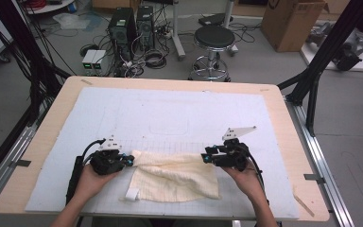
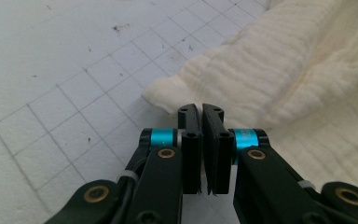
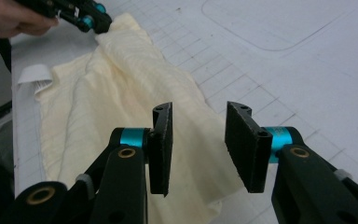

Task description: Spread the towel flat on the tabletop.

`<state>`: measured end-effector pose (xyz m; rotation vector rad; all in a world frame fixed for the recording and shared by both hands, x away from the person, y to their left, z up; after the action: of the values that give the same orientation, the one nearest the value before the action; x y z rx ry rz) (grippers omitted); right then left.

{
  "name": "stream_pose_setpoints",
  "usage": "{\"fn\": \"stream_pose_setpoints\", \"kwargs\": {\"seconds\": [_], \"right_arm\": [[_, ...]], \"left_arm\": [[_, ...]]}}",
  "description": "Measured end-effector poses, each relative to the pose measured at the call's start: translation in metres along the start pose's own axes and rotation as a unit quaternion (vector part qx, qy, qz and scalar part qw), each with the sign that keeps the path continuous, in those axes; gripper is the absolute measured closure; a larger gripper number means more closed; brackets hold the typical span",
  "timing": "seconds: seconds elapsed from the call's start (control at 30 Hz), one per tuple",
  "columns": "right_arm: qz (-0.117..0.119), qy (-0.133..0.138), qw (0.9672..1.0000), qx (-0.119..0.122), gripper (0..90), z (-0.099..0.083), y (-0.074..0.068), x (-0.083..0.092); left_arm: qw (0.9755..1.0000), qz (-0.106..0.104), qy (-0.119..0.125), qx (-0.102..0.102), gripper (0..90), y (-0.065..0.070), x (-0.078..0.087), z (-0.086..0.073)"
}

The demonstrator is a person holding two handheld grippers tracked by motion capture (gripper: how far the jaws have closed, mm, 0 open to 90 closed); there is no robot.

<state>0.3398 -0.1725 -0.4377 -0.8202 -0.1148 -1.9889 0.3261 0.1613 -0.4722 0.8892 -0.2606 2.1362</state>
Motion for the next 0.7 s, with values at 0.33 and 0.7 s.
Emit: {"fn": "stream_pose_setpoints", "kwargs": {"seconds": [0.33,0.7], "right_arm": [[-0.041,-0.038,0.9979,-0.032,63.2,-0.003,0.025,-0.021],[-0.076,-0.095,0.9926,0.005,76.2,-0.017,0.018,-0.039]], "left_arm": [[1.0,-0.001,0.002,-0.002,85.7,-0.001,0.001,-0.001],[0.9998,0.003,0.017,0.008,81.6,-0.003,0.004,0.002]]}}
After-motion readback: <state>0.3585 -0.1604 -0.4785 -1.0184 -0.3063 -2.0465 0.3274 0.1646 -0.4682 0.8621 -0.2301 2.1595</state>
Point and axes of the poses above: each handheld gripper's, and its own axes: x roughly backward along the jaws, z roughly out of its top, y roughly to its right, the point moved 6 cm from there along -x, roughly forward along the jaws, and after that the axes turned 1 degree about -z, right-handed, at the moved point
